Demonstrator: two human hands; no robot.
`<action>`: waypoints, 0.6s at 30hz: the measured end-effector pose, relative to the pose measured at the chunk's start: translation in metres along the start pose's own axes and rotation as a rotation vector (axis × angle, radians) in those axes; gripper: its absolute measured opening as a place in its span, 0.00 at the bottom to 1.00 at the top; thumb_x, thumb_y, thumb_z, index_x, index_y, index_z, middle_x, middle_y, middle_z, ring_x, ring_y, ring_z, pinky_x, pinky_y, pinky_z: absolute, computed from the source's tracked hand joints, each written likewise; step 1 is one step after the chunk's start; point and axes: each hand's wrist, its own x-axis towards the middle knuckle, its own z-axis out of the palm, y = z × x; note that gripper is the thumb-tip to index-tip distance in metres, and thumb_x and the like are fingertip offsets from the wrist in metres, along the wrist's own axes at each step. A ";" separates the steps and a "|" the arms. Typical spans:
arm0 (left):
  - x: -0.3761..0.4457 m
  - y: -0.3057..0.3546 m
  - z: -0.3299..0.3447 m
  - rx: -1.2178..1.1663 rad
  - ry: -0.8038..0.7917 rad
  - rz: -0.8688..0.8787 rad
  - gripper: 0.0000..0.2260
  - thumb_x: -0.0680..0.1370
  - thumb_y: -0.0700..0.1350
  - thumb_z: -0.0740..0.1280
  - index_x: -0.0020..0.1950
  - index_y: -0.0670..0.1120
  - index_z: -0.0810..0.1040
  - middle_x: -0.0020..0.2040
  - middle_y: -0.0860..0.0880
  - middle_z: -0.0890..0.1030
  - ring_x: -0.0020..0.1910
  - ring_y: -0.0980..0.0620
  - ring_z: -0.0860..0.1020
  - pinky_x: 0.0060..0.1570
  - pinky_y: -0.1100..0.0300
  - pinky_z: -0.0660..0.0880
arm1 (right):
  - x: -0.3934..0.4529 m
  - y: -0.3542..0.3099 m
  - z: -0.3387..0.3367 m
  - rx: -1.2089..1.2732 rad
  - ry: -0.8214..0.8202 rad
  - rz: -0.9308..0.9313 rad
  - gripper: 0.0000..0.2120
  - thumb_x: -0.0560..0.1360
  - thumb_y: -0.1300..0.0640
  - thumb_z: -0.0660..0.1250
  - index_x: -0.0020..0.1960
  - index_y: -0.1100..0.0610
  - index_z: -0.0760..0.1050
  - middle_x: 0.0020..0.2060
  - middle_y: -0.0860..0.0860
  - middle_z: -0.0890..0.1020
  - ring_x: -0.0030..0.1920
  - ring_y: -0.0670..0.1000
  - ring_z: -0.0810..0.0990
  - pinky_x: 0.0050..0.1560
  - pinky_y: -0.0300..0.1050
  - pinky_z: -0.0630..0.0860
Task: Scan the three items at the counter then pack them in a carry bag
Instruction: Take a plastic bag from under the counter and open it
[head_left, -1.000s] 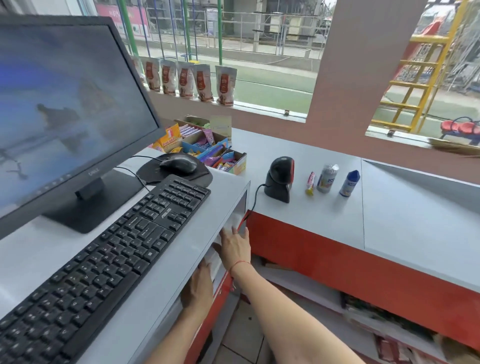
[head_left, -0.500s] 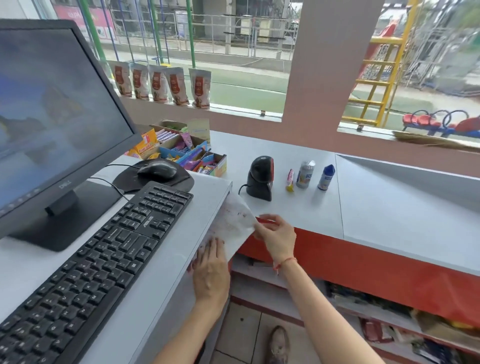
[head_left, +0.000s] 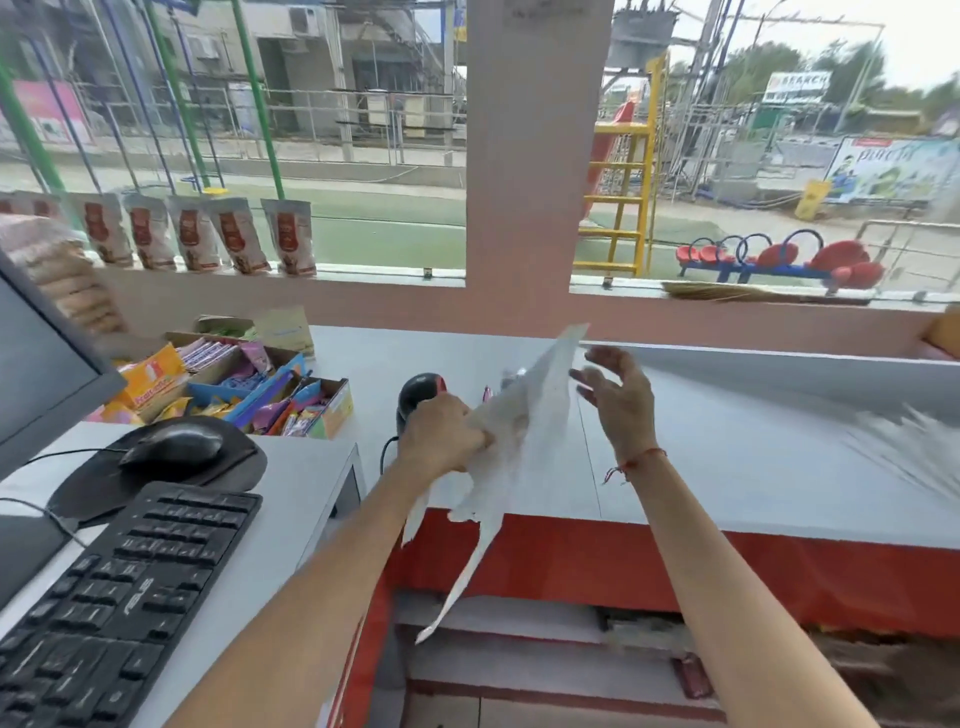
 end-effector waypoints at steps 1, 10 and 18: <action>0.011 0.010 -0.004 -0.028 -0.025 -0.020 0.07 0.67 0.44 0.70 0.32 0.41 0.78 0.27 0.46 0.79 0.29 0.48 0.82 0.24 0.64 0.74 | -0.005 0.001 -0.001 -0.109 -0.133 -0.047 0.17 0.74 0.64 0.69 0.62 0.58 0.71 0.62 0.57 0.75 0.58 0.56 0.80 0.51 0.44 0.78; 0.089 0.099 -0.009 -0.027 -0.187 0.024 0.13 0.72 0.42 0.70 0.53 0.37 0.78 0.47 0.42 0.76 0.47 0.46 0.76 0.37 0.61 0.70 | -0.028 -0.002 0.014 -0.831 -0.159 -0.311 0.20 0.70 0.56 0.71 0.58 0.59 0.70 0.56 0.54 0.77 0.51 0.57 0.78 0.48 0.46 0.74; 0.107 0.106 -0.017 -0.556 -0.436 0.050 0.21 0.80 0.51 0.59 0.61 0.36 0.76 0.56 0.40 0.83 0.50 0.45 0.81 0.50 0.53 0.76 | 0.031 -0.046 -0.041 -0.012 0.015 0.188 0.11 0.73 0.60 0.72 0.50 0.67 0.82 0.40 0.61 0.85 0.36 0.56 0.85 0.37 0.47 0.84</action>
